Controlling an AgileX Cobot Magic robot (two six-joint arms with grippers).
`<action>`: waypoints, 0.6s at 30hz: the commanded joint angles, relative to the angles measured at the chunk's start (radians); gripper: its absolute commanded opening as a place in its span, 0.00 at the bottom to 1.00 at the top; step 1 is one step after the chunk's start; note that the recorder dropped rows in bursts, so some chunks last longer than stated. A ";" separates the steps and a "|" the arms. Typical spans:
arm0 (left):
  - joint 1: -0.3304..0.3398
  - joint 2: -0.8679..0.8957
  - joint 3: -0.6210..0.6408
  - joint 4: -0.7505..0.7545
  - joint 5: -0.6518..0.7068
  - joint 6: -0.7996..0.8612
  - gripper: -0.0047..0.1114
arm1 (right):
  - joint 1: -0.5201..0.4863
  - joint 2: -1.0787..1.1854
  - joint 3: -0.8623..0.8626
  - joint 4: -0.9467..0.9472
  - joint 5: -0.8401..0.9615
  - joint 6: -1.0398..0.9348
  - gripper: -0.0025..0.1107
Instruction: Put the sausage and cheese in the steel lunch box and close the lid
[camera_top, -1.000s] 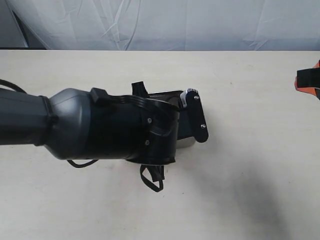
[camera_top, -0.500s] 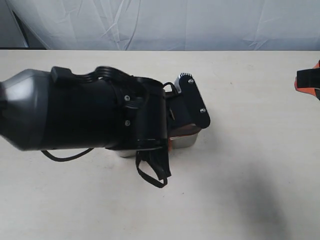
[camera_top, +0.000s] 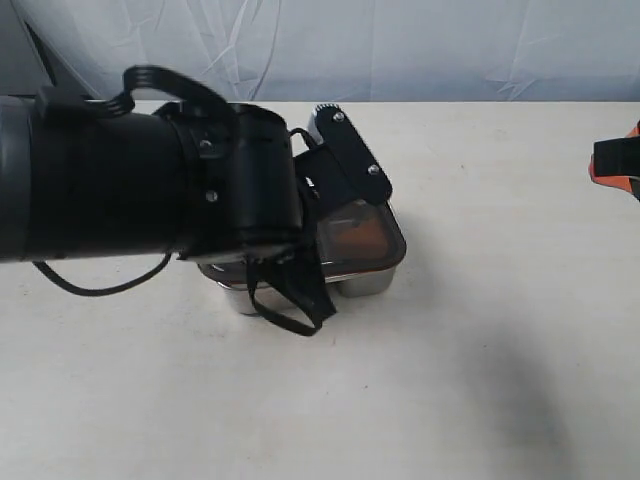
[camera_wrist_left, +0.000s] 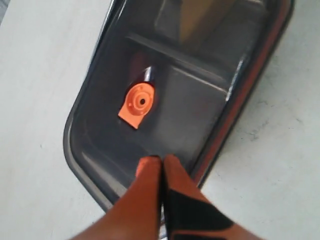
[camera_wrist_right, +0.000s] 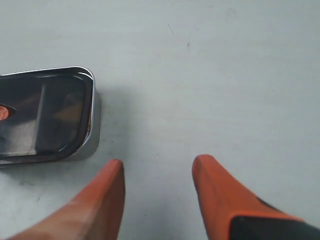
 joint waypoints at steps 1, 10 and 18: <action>0.084 -0.009 -0.002 -0.052 -0.017 -0.010 0.04 | -0.002 -0.006 -0.003 0.009 0.006 -0.002 0.42; 0.165 -0.009 -0.002 -0.267 -0.075 0.147 0.04 | -0.002 -0.002 0.009 0.074 -0.015 -0.008 0.26; 0.165 0.000 -0.002 -0.267 -0.104 0.149 0.04 | -0.002 -0.002 0.056 0.142 -0.075 -0.063 0.02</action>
